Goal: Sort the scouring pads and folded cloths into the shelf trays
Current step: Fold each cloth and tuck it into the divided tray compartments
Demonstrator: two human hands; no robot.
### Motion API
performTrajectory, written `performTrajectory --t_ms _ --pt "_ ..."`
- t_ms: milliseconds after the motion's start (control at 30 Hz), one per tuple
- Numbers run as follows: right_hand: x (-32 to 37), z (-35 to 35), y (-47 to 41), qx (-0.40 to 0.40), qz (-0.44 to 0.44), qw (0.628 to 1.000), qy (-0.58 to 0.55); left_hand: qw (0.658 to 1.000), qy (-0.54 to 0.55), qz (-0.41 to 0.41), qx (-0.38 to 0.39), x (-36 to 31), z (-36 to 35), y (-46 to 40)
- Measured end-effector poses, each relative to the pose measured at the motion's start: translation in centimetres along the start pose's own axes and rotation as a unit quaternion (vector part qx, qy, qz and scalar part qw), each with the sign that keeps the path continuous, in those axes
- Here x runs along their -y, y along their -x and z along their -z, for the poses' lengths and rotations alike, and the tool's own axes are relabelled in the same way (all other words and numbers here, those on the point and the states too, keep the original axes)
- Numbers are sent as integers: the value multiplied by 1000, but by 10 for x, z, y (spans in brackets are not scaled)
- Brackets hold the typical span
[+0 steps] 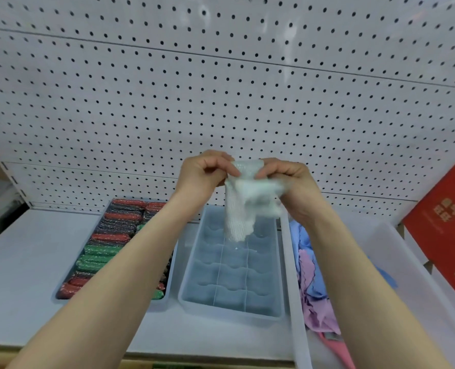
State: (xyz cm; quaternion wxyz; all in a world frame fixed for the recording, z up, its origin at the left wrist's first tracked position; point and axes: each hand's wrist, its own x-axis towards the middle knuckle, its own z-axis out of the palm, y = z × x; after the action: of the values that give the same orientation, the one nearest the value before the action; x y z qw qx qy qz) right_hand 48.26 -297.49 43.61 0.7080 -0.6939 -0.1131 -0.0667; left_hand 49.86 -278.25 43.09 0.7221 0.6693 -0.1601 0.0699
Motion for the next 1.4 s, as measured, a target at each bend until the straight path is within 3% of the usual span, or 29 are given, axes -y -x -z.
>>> performTrajectory --t_ms 100,200,300,400,500,633,767,900,1100,1267,1400 --pt "0 -1 0 32 -73 992 -98 1000 6 -23 -9 -2 3 -2" --pt "-9 -9 3 59 -118 990 -50 999 3 -16 -31 -2 5 -2" --pt "-14 -19 8 57 -88 995 -2 998 51 -4 -29 -1 5 -1" --pt "-12 -23 6 -4 -74 997 -30 983 141 121 0 2 9 4" --pt "-8 -28 3 -42 -68 997 -19 977 56 192 68 13 10 15" --pt "-9 -28 7 -19 -53 998 23 974 81 213 -11 20 11 19" --pt "-15 -26 19 99 39 984 145 960 145 232 -53 16 15 15" --pt "-18 -35 19 56 96 966 233 953 158 257 -37 13 18 15" --pt "-21 -34 14 6 19 973 230 965 143 218 -27 17 15 20" --pt "-23 -37 13 -40 -62 995 69 980 105 164 45 20 15 28" --pt "-28 -38 16 -38 -78 994 64 973 102 178 101 21 19 32"
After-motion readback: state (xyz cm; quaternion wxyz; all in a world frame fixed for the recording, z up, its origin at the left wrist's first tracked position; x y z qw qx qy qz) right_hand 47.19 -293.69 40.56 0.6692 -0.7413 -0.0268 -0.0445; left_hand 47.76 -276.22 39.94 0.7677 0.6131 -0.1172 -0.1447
